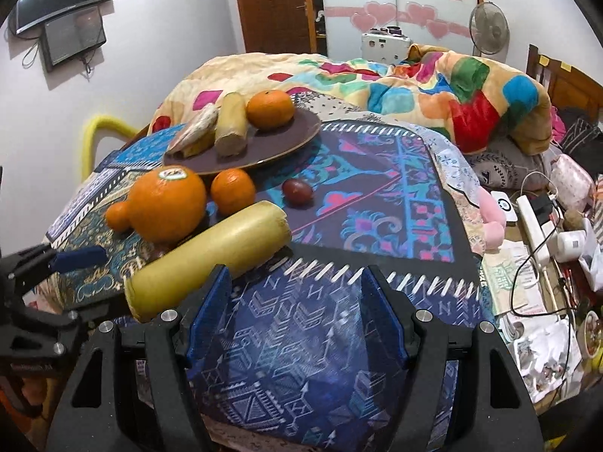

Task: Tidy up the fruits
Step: 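Grasp the second yellow cylinder with the right tool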

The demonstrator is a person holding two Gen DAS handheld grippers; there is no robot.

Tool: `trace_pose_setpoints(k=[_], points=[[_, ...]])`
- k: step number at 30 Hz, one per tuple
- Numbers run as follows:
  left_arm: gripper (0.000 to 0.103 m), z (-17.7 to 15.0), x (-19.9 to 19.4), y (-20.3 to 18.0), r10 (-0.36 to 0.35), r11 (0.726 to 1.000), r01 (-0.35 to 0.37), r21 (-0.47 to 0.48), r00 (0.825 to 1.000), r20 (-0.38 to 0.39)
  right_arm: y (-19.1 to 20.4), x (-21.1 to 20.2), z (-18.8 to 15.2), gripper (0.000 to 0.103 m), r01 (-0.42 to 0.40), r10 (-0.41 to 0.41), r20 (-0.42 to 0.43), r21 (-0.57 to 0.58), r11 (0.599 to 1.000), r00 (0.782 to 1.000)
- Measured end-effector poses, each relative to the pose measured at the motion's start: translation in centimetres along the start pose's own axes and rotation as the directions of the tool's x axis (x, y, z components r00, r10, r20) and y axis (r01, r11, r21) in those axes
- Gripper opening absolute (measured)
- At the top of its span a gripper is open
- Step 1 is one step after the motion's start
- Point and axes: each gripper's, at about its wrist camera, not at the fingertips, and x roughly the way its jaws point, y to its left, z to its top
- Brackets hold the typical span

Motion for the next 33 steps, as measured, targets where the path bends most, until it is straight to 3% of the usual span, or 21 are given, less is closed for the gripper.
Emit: trace_pose_setpoints(k=[9,13,21,25,29,33], points=[[0.075,-0.1,-1.7,0.9,0.069,0.998,-0.069,-0.003,0.996,0.063,1.5,-1.5,0.3,0.068,-0.057,0.057,0.020,0.004,0.998,0.998],[0.075,-0.5,-2.9,2.4,0.113,0.994,-0.112,-0.014,0.990,0.086,3.5,-0.9,0.3,0.079,-0.078,0.078,0.012,-0.013,0.997,0.997],[0.075,-1.2,-3.6,4.5,0.142,0.989,-0.139,-0.045,0.986,0.085,5.6,1.1,0.1,0.081,-0.075,0.074,-0.011,-0.038,0.996,0.997],[0.075,-1.1,-3.3,4.4,0.143,0.989,-0.140,-0.041,0.986,0.085,4.2,1.1,-0.2,0.075,-0.116,0.115,-0.024,-0.013,0.993,0.993],[0.075,-0.5,-2.9,3.7,0.125,0.992,-0.123,-0.027,0.988,0.087,3.3,0.1,-0.8,0.057,-0.098,0.097,-0.029,-0.044,0.994,0.995],[0.075,0.2,-2.3,2.7,0.104,0.995,-0.103,-0.012,0.991,0.087,1.4,-0.6,-1.5,0.054,-0.068,0.066,-0.043,-0.042,0.997,0.997]])
